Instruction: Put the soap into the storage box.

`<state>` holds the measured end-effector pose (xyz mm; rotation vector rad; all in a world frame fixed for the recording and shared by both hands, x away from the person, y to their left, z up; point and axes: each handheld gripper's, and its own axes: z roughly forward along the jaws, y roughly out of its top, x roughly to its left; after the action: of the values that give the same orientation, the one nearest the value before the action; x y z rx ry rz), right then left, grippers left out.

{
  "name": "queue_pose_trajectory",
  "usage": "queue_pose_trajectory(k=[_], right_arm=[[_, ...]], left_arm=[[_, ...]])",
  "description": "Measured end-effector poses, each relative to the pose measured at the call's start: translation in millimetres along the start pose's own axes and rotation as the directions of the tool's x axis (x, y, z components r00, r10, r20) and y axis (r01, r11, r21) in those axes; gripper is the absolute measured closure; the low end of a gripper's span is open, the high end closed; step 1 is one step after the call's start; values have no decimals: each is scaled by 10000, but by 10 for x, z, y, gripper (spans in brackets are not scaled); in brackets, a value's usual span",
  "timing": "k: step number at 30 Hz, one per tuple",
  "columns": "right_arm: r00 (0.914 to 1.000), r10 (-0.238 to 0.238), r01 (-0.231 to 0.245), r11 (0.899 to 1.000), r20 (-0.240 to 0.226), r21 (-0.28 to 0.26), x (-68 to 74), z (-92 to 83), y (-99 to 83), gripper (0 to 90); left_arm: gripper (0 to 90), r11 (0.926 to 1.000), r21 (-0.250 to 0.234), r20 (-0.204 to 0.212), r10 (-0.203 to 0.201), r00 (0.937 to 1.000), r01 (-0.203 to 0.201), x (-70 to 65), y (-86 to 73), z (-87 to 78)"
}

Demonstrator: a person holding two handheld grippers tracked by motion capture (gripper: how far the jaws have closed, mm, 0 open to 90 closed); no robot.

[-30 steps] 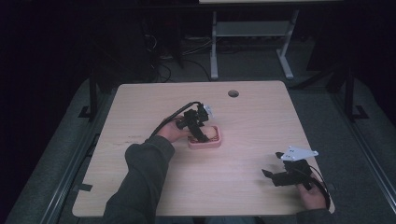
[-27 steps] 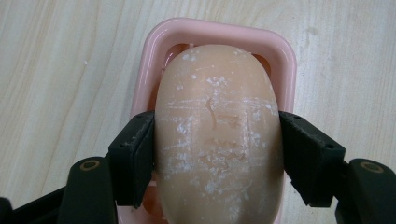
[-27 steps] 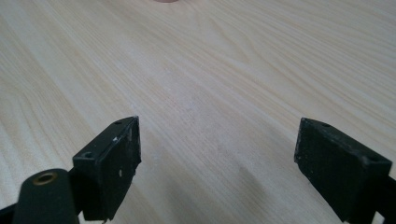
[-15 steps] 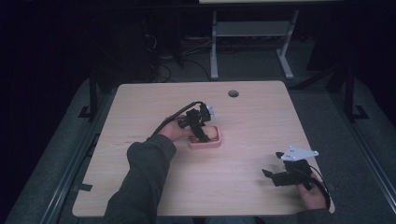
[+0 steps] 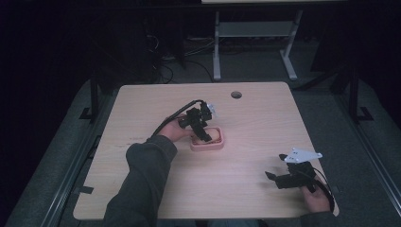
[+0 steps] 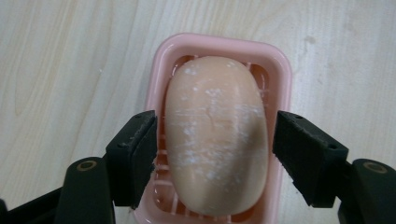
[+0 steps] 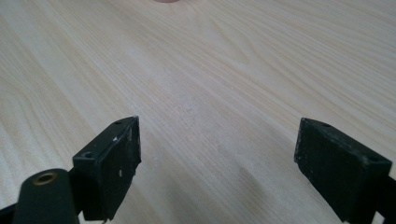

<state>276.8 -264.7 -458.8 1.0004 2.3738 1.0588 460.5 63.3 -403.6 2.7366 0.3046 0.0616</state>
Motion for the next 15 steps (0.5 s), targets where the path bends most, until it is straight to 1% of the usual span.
queue_pose_trajectory(k=[1, 5, 8, 11, 14, 15], right_arm=[[10000, 24, -24, 10000, -6, 0, 3, -1, 1, 141], [10000, 5, -5, 10000, 12, 6, 4, -2, 4, 141], [10000, 16, -16, 10000, 30, 12, 7, 0, 5, 141], [10000, 31, -31, 10000, 50, -3, 6, 4, 7, 141], [10000, -14, 14, 10000, 88, -29, 5, 7, 12, 141], [10000, -14, 14, 10000, 88, -29, 5, 7, 12, 141]], left_arm=[[295, 10000, 59, -9, 68, 10000, -68, -8, -1, -7], [278, 9999, 96, -20, 41, 10000, -41, -36, -15, -29], [273, 10000, 10, -9, 2, 10000, -2, -72, -56, -59], [269, 10000, 76, -7, 56, 10000, -56, -90, -98, -90], [264, 9999, -66, -50, -130, 9999, 130, -128, -165, -140], [259, 9999, -66, -50, -130, 9999, 130, -128, -165, -140]])
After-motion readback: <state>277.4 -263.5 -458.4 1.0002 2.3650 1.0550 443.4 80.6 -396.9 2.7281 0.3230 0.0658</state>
